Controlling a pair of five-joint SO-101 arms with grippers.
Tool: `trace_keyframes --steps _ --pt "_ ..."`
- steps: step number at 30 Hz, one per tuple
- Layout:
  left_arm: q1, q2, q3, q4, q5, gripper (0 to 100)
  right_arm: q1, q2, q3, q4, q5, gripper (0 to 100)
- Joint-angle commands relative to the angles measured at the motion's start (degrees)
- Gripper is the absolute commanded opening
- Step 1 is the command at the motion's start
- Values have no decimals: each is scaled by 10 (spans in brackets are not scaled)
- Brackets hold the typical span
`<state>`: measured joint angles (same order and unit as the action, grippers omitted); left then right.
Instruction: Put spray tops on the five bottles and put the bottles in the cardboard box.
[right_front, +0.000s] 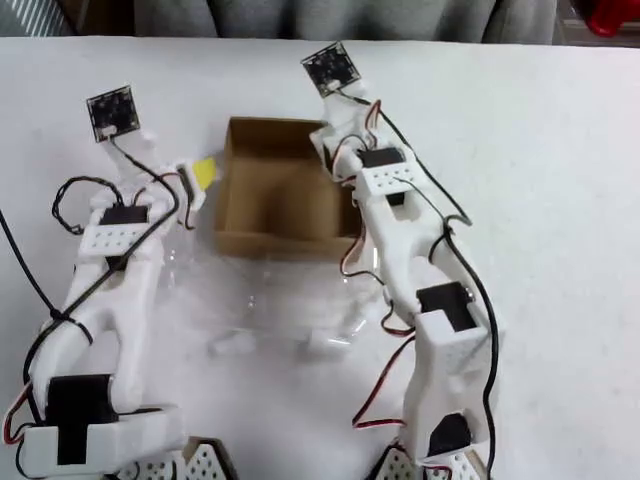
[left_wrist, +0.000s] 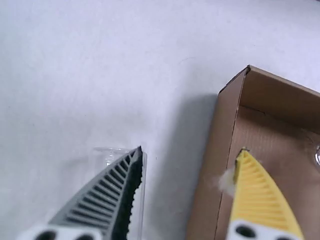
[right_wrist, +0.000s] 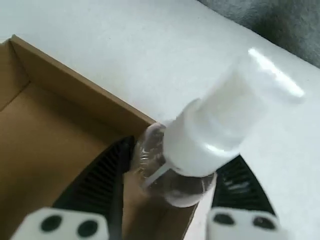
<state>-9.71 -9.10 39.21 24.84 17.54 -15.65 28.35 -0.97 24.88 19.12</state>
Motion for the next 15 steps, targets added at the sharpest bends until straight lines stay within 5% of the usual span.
trace_keyframes --steps 1,15 --pt "5 -1 -33 -14 -6 283 6 5 1 3 7 211" --pt "4 -1 -33 -14 -6 284 3 -1 -1 -2 2 215"
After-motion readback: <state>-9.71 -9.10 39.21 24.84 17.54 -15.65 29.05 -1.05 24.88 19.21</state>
